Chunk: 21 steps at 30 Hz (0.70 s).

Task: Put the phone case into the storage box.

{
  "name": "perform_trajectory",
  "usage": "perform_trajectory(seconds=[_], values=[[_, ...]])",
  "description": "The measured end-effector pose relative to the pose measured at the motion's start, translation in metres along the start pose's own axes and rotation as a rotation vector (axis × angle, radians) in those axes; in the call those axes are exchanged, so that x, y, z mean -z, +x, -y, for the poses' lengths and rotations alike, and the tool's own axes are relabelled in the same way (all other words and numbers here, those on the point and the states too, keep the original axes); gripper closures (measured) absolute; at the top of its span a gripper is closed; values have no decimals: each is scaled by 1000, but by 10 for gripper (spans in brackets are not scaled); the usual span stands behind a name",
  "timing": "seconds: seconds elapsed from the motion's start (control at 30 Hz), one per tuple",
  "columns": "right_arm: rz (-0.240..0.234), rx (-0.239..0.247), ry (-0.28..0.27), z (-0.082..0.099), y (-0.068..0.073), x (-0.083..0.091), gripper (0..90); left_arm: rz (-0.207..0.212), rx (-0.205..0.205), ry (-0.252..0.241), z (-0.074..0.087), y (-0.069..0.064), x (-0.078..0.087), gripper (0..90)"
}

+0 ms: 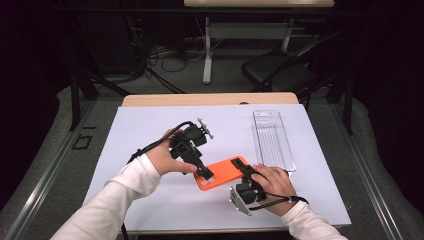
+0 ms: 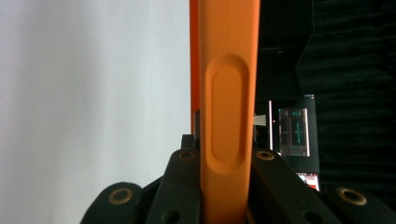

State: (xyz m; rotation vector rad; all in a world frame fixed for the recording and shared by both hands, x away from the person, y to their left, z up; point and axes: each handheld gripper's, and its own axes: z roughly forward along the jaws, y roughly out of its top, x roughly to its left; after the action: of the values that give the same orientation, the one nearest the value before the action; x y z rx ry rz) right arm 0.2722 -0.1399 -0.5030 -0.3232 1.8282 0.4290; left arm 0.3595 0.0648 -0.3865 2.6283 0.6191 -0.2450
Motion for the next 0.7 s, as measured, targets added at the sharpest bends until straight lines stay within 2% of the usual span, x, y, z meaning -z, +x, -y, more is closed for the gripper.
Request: perform_trajectory(seconds=[0.1, 0.23, 0.27, 0.4, 0.47, 0.53, 0.7], values=[[-12, -29, -1, 3, 0, 1, 873, -13, -7, -33, 3, 1, 5, 157], [-30, -88, 1, 8, -2, 2, 873, -40, 0, -45, 8, 5, 10, 166], [-41, -103, 14, 9, -3, 3, 873, -40, 2, -49, 9, 7, 12, 166], [-51, -161, -1, 13, -3, 4, 873, -52, 12, -75, 15, 9, 18, 191], [-59, -180, 0, 15, -3, 4, 874, -58, 11, -85, 18, 10, 20, 228], [-64, -186, 3, 16, -3, 4, 874, -61, 16, -106, 20, 12, 21, 232], [-82, -244, -4, 22, -5, 5, 875, -56, 15, -148, 25, 16, 23, 237]])
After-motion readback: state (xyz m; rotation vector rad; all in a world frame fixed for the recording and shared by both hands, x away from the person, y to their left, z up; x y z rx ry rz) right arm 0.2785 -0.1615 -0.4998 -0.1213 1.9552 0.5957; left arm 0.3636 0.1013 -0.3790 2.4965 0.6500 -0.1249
